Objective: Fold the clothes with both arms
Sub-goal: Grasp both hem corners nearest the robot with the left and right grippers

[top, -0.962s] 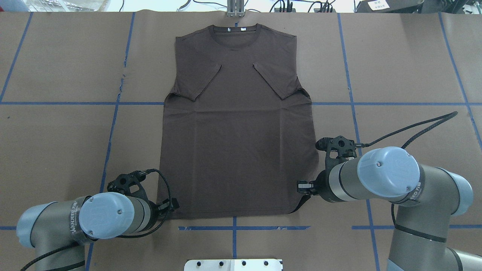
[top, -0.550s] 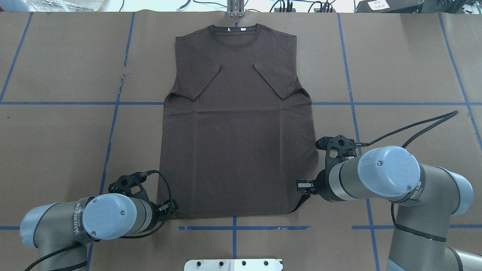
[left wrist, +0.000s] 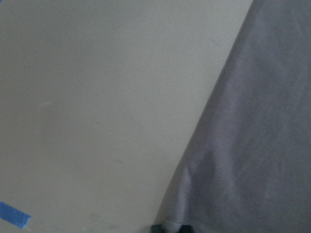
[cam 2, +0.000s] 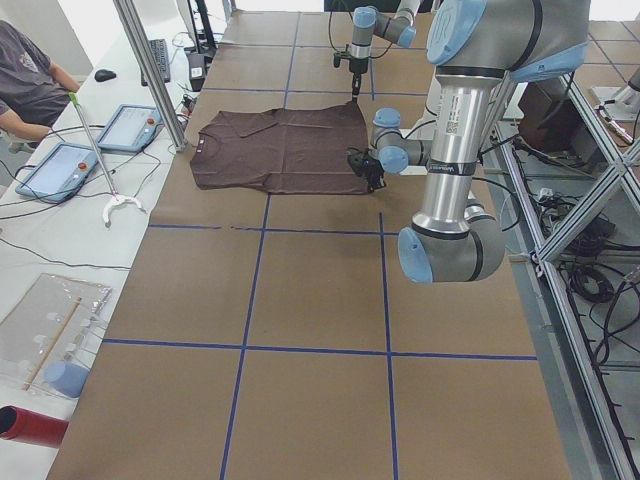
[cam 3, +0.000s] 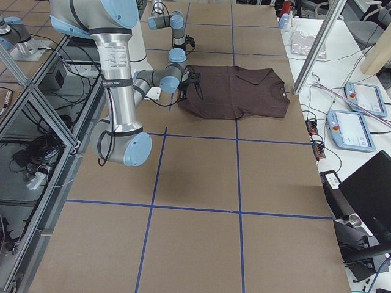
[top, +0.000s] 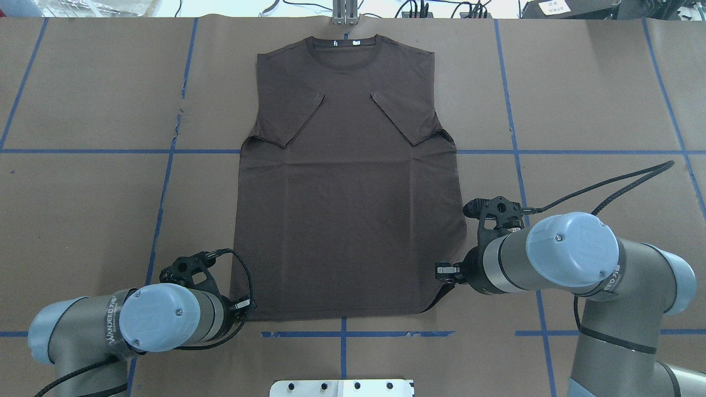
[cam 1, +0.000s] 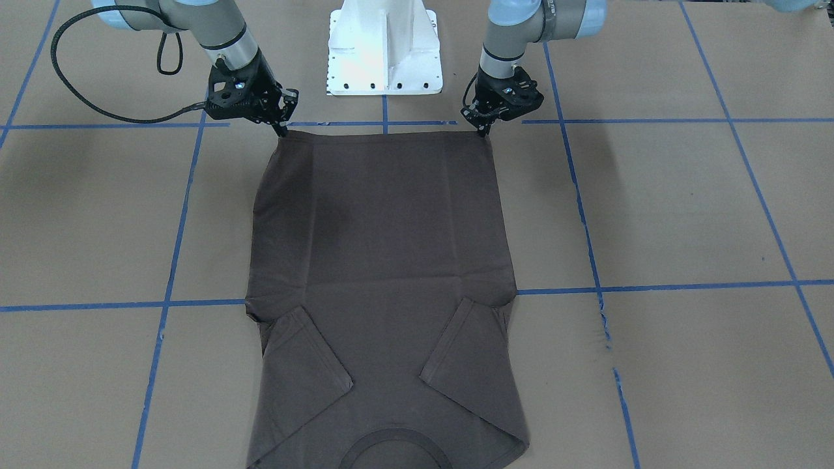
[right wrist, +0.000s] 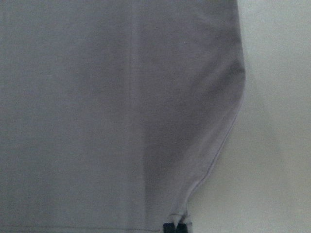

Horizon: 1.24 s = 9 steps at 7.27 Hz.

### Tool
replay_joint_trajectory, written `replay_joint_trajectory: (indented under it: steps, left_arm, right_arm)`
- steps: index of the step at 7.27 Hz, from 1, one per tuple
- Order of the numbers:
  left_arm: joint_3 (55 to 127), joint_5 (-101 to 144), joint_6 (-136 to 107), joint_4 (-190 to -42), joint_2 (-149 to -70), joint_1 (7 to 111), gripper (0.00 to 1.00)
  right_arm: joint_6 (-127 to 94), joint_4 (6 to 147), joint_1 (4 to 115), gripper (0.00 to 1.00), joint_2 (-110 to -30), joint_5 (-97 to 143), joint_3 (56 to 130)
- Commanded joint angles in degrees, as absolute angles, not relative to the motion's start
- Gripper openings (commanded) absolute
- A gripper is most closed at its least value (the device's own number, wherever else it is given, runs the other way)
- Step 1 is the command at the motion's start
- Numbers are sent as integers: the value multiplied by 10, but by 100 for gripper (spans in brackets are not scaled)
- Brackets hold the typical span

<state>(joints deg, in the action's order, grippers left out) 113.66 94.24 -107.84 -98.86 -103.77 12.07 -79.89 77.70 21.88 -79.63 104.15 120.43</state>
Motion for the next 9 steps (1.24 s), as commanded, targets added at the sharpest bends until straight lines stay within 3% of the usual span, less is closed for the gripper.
replay_joint_trajectory:
  steps: [1,3,5,7,9]
  left_arm:
    - [1145,944,-1078,-987,-1039,122,0]
    - [1197,948,-1067,-970,-1024,133,0]
    - [1308,950,-1027,-933,-967,125,0]
    - [1389,953,-1027,-874,-959,67,0]
    - [1393,969,-1024,-872,-964,67,0]
  right_arm:
    - [-799,778,220,0,-796,1042,1205]
    - [-799,778,222,0,-801,1044,1215]
    - [-805,783,219,0,-823,1082,1262]
    - [-806,783,207,0,-845,1140,1309]
    - [-805,782,195,0,-843,1135,1312]
